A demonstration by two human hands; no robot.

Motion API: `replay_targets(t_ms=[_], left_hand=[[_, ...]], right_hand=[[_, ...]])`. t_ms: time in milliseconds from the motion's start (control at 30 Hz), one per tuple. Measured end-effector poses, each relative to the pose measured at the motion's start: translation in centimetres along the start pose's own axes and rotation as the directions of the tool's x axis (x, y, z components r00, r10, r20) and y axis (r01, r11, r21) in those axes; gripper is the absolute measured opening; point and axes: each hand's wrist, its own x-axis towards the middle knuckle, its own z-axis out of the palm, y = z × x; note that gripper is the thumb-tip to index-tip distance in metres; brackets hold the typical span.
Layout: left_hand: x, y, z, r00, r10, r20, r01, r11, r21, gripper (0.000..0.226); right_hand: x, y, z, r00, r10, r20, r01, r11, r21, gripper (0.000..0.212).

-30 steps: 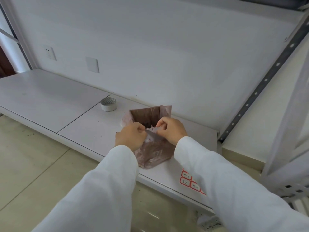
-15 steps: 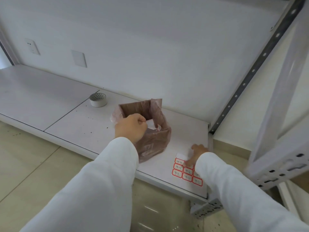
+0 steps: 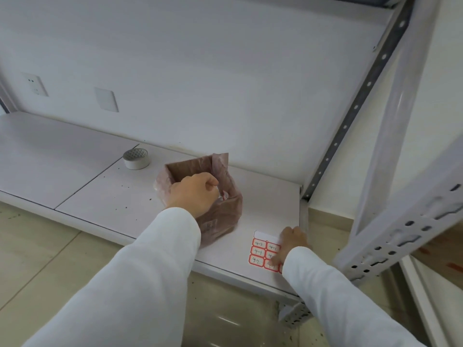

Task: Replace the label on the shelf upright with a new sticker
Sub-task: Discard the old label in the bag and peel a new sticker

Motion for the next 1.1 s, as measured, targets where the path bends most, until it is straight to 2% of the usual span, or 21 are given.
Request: replay_targets(t_ms=[67,133,300,400,500,633,667,767,867,933,1033,1100], left_hand=[[-0.4,0.4,0.0,1.000,0.023,0.011,-0.023,0.999,0.042,0.025],[-0.7,0.8,0.0,0.999,0.045,0.018,-0.046,0.996,0.071,0.026],[-1.1,1.9,0.0,0.990,0.123,0.071,-0.135,0.972,0.191,0.026],[-1.3,2.5,0.0,0.981,0.161,0.107,-0.179,0.964,0.195,0.024],[-1.4,2.7,-0.1,0.972,0.177,0.155,-0.196,0.973,0.121,0.034],[-2.4,4.2,-0.4,0.952,0.172,0.255,-0.185,0.982,0.031,0.075],[-2.6,4.7,-0.5,0.951,0.180,0.253,-0.178,0.984,-0.029,0.075],[-3.4,6.1,-1.1,0.953,0.204,0.224,-0.138,0.950,-0.280,0.051],[-4.2,7.4,-1.7,0.956,0.204,0.209,-0.108,0.911,-0.398,0.048],[-5.0,8.4,-1.9,0.953,0.232,0.197,-0.140,0.909,-0.392,0.049],[-6.2,9.6,-1.9,0.936,0.289,0.201,-0.223,0.929,-0.296,0.051],[-6.6,10.1,-1.7,0.924,0.331,0.195,-0.267,0.919,-0.291,0.053]], right_hand=[[-0.1,0.3,0.1,0.999,0.035,0.037,-0.036,0.999,0.028,0.088],[-0.3,0.2,0.0,0.996,0.065,0.067,-0.067,0.998,0.019,0.085],[-0.6,0.0,-0.5,0.994,0.062,0.090,-0.056,0.996,-0.064,0.060],[-1.3,-0.7,-2.8,0.996,-0.079,0.042,0.072,0.987,0.144,0.033],[-3.7,-2.1,-7.3,0.954,-0.282,-0.100,0.299,0.917,0.265,0.012],[-8.5,-2.9,-12.3,0.846,-0.472,-0.247,0.530,0.793,0.301,0.010],[-9.7,-2.6,-13.3,0.829,-0.480,-0.285,0.556,0.762,0.333,0.010],[-12.7,-1.3,-15.6,0.818,-0.443,-0.368,0.574,0.682,0.454,0.006],[-14.1,0.0,-16.3,0.834,-0.475,-0.281,0.551,0.688,0.473,0.008],[-14.8,0.6,-16.4,0.837,-0.498,-0.229,0.540,0.682,0.493,0.011],[-15.8,0.8,-17.3,0.824,-0.503,-0.260,0.563,0.672,0.481,0.007],[-15.9,0.9,-17.7,0.819,-0.494,-0.292,0.573,0.690,0.441,0.018]])
